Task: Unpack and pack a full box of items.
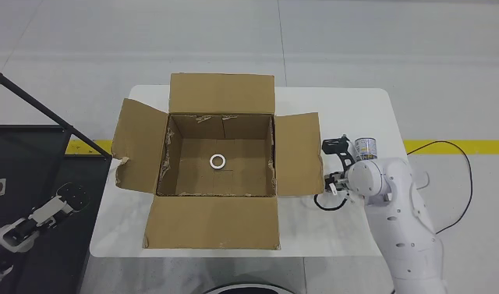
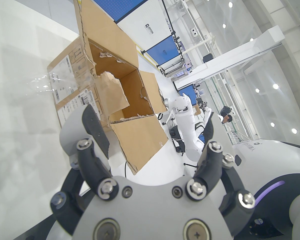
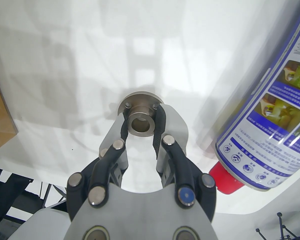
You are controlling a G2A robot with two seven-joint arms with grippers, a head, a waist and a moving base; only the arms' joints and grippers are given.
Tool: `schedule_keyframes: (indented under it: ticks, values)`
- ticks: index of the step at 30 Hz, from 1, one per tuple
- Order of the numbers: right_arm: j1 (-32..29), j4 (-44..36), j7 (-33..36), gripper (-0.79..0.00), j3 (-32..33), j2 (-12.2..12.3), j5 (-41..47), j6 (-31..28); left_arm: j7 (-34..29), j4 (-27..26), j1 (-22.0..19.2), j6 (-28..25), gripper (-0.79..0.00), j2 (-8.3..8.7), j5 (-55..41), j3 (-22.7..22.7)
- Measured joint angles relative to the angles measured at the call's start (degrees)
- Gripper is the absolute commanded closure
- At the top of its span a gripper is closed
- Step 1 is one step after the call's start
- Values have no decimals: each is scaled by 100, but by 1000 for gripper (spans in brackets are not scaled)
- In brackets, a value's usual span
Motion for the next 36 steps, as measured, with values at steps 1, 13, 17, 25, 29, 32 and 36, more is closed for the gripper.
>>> schedule_keyframes:
  ticks: [1,13,17,25,29,32,36]
  values:
    - [5,9,2,-15,-4,3,2,0,0,0,0,0,-785,0,0,0]
    - [107,-203,36,0,102,63,-103,27,0,0,0,0,-785,0,0,0]
    - [181,-451,-1,0,192,91,-208,42,0,0,0,0,-785,0,0,0]
    - [506,-930,-329,0,337,125,-562,239,0,0,0,0,-785,0,0,0]
    - [695,-1112,-606,0,325,111,-549,384,0,0,0,0,-785,0,0,0]
    - [821,-1213,-809,0,242,88,-520,543,0,0,0,0,-785,0,0,0]
    - [1008,-1302,-1090,0,81,32,-84,666,0,0,0,0,-785,0,0,0]
